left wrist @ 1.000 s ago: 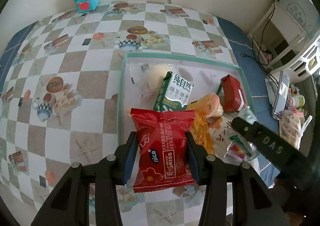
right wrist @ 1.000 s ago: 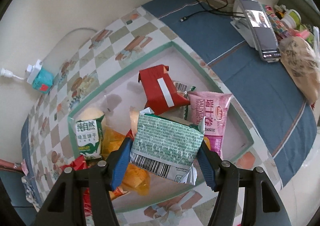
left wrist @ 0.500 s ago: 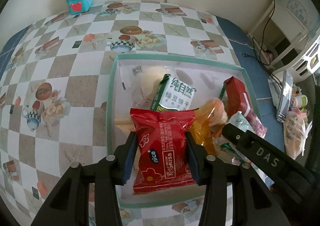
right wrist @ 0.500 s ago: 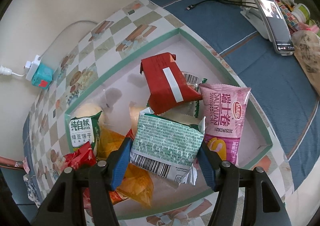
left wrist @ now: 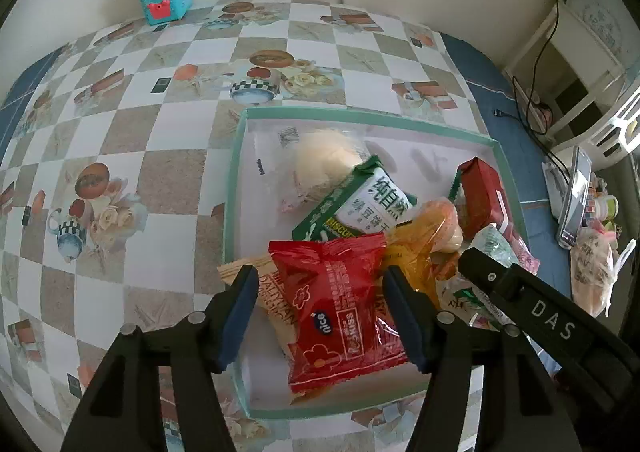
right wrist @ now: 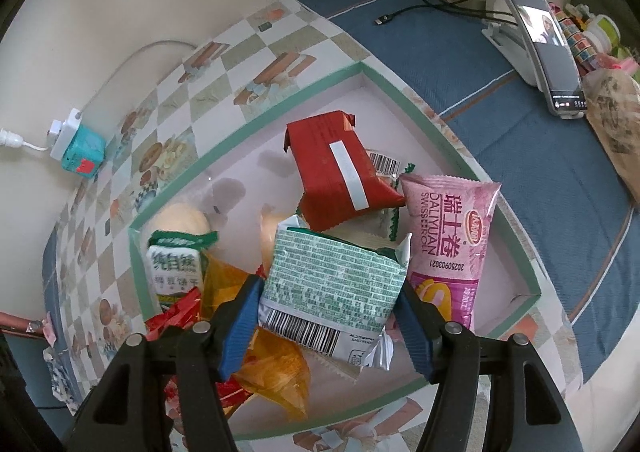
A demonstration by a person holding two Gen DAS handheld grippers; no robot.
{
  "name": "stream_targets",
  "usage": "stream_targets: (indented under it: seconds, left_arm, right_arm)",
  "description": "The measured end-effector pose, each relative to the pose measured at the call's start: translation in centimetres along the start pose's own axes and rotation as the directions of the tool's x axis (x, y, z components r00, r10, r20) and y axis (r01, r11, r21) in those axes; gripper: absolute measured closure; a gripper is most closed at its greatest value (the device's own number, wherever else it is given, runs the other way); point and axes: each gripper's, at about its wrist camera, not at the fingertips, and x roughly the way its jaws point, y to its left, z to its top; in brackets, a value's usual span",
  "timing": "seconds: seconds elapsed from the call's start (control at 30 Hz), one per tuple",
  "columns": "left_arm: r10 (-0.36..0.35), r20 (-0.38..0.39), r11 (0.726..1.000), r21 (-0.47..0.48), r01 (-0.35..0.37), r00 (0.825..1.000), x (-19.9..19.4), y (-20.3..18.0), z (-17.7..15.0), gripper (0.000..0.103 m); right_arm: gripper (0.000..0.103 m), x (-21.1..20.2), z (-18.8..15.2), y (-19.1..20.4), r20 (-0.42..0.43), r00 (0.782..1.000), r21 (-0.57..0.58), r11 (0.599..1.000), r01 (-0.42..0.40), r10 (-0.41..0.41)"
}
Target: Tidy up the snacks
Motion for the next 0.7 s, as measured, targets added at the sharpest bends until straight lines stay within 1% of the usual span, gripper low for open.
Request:
stream_targets:
  seconds: [0.07, 0.13, 0.23, 0.3, 0.33, 0.37, 0.43, 0.5, 0.57, 0.63, 0.7]
  left_arm:
    - [0.003, 0.002, 1.0, 0.001, -0.003, 1.0, -0.2, 0.1, 0.0, 0.03]
    - [0.002, 0.004, 1.0, -0.002, -0.002, 1.0, -0.4, 0.4, 0.0, 0.027]
    - [-0.008, 0.003, 1.0, -0.018, 0.008, 1.0, -0.8, 0.9, 0.0, 0.025]
    - [-0.009, 0.01, 0.999, -0.032, 0.009, 1.0, -1.2, 1.4, -0.1, 0.025]
    - [-0.014, 0.018, 0.999, -0.045, 0.015, 1.0, -1.5, 1.8, -0.1, 0.024]
    - [-0.017, 0.021, 0.998, -0.054, 0.018, 1.0, -1.7, 2.0, -0.1, 0.019]
    - [-0.017, 0.033, 0.997, -0.078, 0.019, 0.999, -2.3, 2.8, 0.0, 0.014]
    - [-0.005, 0.044, 0.994, -0.106, 0.01, 0.999, -2.8, 3.8, -0.1, 0.014]
    - [0.02, 0.049, 0.99, -0.137, -0.013, 0.999, -3.2, 4.7, -0.3, 0.014]
    - [0.071, 0.061, 0.983, -0.172, -0.06, 0.996, -3.5, 5.9, -0.4, 0.013]
    - [0.126, 0.074, 0.976, -0.188, -0.11, 0.989, -3.8, 6.7, -0.6, 0.006]
  right_arm:
    - [0.033, -0.2, -0.1, 0.1, 0.004, 1.0, 0.0, 1.0, -0.003, 0.003]
    - [0.032, -0.5, -0.1, 0.1, 0.01, 1.0, -0.001, 1.0, -0.002, 0.002]
    - [0.03, -1.0, -0.2, 0.3, 0.025, 1.0, -0.013, 1.0, -0.001, 0.002]
    - [0.025, -1.3, -0.3, 0.6, 0.034, 0.999, -0.024, 1.0, 0.004, -0.003]
    - [0.024, -1.4, -0.4, 0.8, 0.036, 0.999, -0.031, 1.0, 0.007, -0.006]
    - [0.023, -1.4, -0.5, 1.0, 0.036, 0.999, -0.038, 0.999, 0.009, -0.008]
    - [0.023, -1.5, -0.8, 1.4, 0.038, 0.999, -0.049, 0.999, 0.014, -0.012]
    - [0.023, -1.6, -1.1, 1.7, 0.039, 0.999, -0.062, 0.998, 0.017, -0.015]
    - [0.023, -1.8, -1.4, 2.1, 0.046, 0.999, -0.074, 0.997, 0.02, -0.017]
    - [0.019, -2.1, -1.8, 2.5, 0.053, 0.999, -0.091, 0.996, 0.016, -0.012]
    - [0.001, -2.4, -2.4, 3.1, 0.061, 0.998, -0.112, 0.994, 0.004, 0.003]
